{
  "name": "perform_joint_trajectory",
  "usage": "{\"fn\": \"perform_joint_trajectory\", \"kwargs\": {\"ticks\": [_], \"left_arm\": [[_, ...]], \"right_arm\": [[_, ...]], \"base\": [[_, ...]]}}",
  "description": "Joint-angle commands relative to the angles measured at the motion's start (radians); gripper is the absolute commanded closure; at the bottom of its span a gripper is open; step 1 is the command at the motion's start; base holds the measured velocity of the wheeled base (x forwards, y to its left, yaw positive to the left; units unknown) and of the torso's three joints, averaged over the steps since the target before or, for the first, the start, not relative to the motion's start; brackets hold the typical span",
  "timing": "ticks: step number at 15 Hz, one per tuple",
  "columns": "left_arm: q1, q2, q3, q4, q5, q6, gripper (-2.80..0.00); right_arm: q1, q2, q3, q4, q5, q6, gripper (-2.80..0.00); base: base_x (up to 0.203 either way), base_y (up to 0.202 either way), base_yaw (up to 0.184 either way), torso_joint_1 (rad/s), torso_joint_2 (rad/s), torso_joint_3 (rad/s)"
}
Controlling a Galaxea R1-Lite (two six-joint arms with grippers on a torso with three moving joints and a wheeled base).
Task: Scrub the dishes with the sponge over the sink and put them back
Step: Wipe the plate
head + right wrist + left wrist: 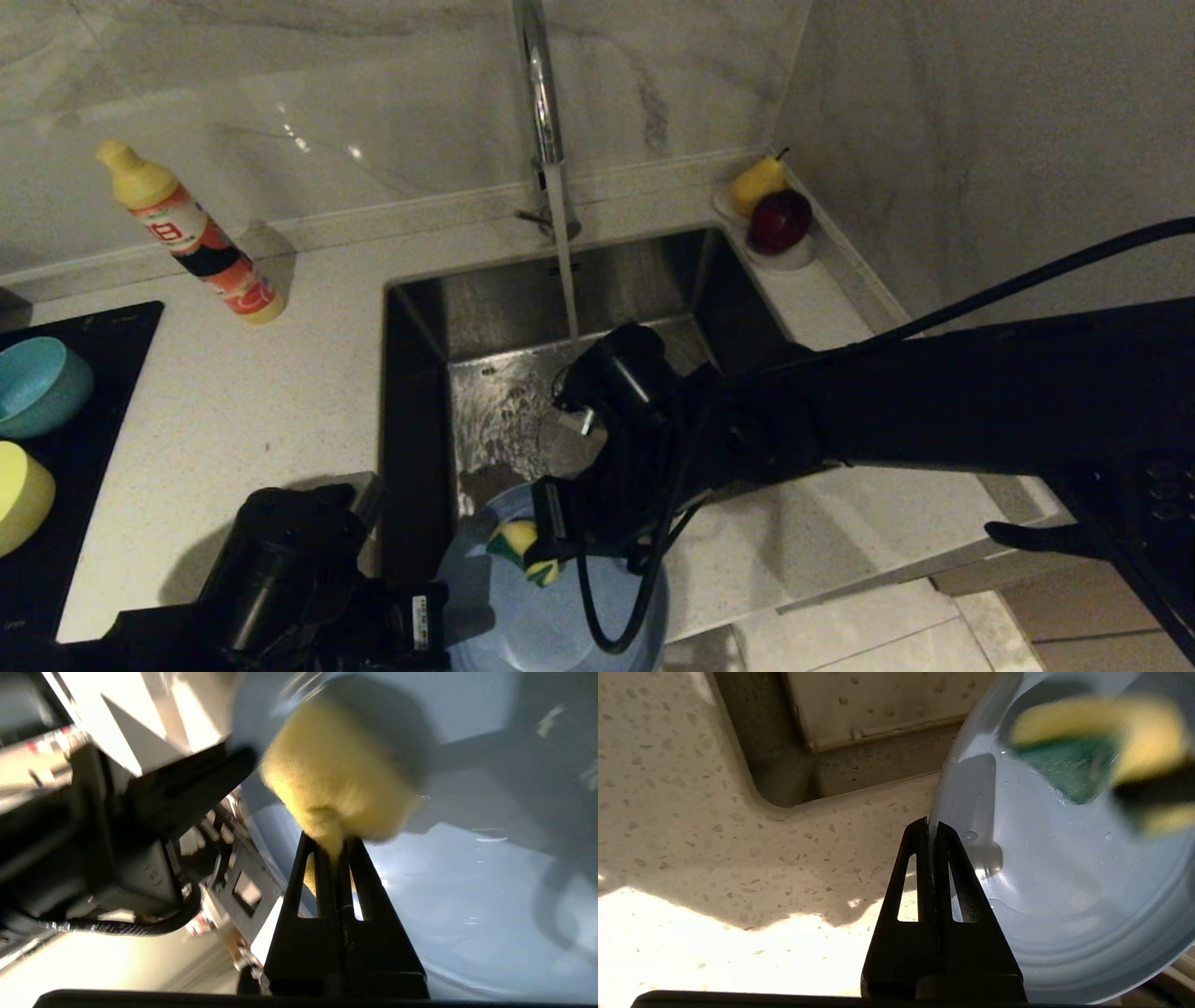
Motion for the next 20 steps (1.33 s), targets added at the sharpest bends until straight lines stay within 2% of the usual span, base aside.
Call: {"fn": "perform_joint_trajectory", "kwargs": {"ticks": [1,7,13,17,20], "left_arm": [[-0.001,-0.017,0.008,-0.002,0.001,-0.003,0.00],[-0.001,-0.035,0.020,-0.002,0.002,-0.003,0.00],[-0.001,-0.045,0.022,-0.004,0.000,-0.004,0.00],[-0.001,-0.048,0.020,-0.002,0.002,-0.004,0.00],[-0.001,-0.046,0.017,-0.004,0.002,-0.004,0.00]], "right_arm": [[-0.038,-0.029,-0.003,0.003,0.003,0.004,0.00],[-0.075,-0.049,-0.022,0.050,0.003,0.024,0.00],[-0.076,-0.136,0.096,0.113,0.005,0.023,0.00],[-0.063,-0.221,0.210,0.114,0.007,0.022,0.00],[-0.020,-0.260,0.195,0.115,0.005,0.024,0.00]], "base": [[0.000,0.000,0.000,0.000,0.00,0.000],[0.000,0.000,0.000,0.000,0.00,0.000],[0.000,0.000,0.000,0.000,0.00,0.000],[0.000,0.000,0.000,0.000,0.00,0.000],[0.000,0.000,0.000,0.000,0.00,0.000]]}}
